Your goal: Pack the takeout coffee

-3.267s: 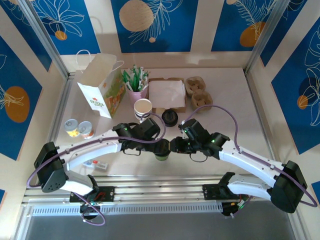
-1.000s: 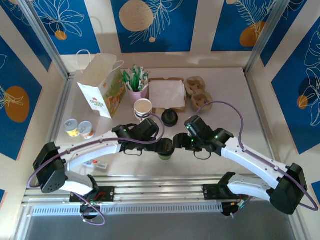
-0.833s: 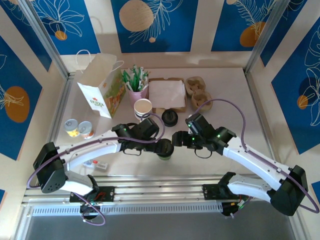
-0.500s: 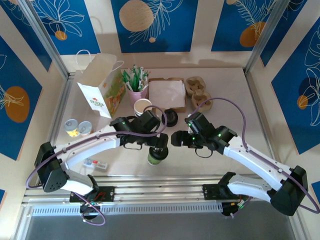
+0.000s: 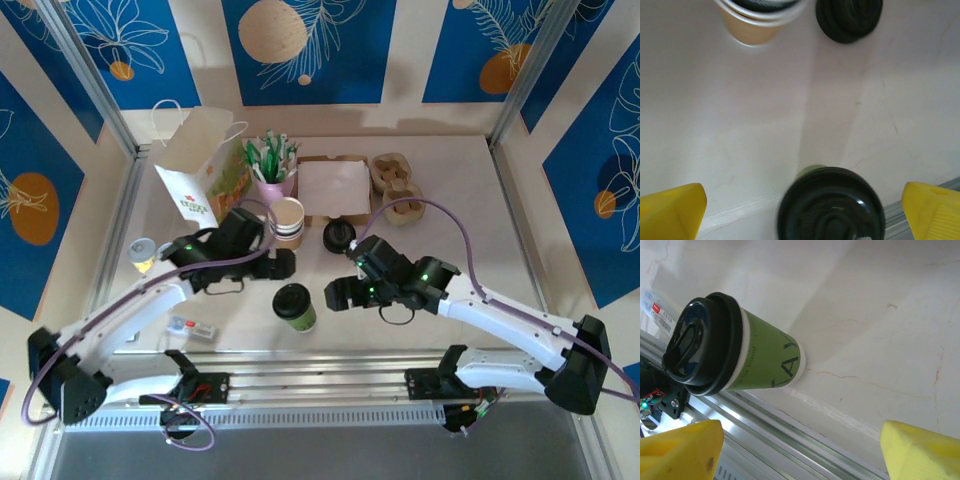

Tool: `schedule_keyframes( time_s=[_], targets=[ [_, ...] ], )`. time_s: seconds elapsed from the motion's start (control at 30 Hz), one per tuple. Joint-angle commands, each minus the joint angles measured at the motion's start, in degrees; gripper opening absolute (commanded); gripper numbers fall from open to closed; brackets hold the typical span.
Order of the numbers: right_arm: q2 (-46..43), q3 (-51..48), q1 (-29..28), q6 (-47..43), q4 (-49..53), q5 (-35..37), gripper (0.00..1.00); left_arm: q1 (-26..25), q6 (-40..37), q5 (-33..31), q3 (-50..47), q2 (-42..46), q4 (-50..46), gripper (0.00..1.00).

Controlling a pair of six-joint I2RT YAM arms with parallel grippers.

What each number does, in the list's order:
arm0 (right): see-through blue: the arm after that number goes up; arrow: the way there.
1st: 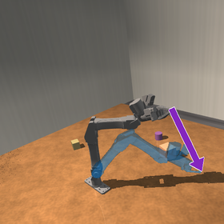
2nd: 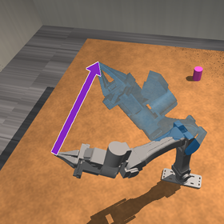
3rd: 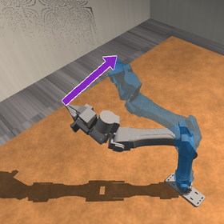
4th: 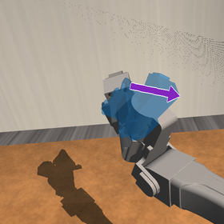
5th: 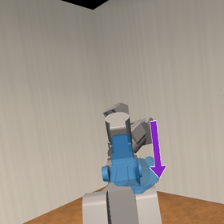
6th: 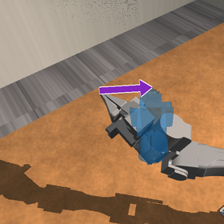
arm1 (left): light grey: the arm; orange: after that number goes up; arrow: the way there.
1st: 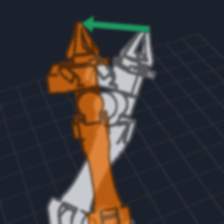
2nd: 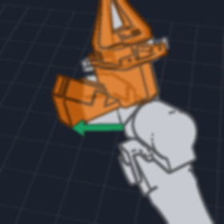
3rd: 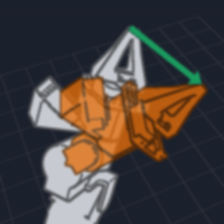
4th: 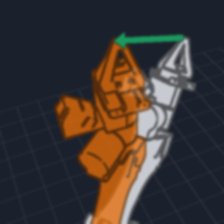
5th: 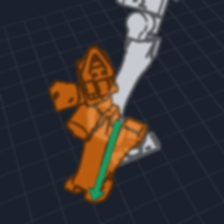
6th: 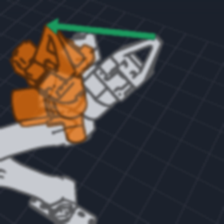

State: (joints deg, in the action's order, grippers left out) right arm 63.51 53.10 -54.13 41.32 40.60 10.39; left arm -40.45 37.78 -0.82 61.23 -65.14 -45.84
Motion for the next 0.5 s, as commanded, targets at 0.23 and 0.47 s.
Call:
schedule_keyframes(
  time_s=[0.23,0.47],
  targets=[
    [9.04,11.38,-10.94,-4.79,4.67,9.14,0.89,6.6,-3.87,5.31,-3.22,6.82,-4.82,1.0],
    [16.15,16.31,-15.05,-6.58,9.57,12.26,0.99,12.01,-10.62,4.9,-2.43,7.68,-8.49,1.0]
  ],
)
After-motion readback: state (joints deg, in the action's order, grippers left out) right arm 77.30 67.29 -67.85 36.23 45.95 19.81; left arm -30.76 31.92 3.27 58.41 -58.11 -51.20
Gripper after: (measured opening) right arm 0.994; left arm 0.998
